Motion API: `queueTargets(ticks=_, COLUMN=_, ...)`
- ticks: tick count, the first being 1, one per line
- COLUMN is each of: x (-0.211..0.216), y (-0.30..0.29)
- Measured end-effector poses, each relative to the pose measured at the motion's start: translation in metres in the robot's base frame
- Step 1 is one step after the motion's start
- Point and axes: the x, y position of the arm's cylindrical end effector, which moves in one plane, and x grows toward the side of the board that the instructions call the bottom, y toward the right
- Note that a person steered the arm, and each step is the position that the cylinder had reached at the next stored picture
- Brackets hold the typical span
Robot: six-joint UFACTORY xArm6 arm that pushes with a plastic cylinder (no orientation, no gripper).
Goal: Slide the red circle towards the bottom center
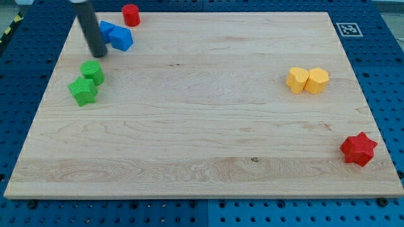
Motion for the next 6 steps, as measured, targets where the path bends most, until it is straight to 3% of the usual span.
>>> queueTargets(ticks=2, x=-0.127, y=-0.039)
queueTargets(ticks=4, x=-0.127, y=-0.032)
queueTargets(ticks=6, x=-0.126, y=0.011)
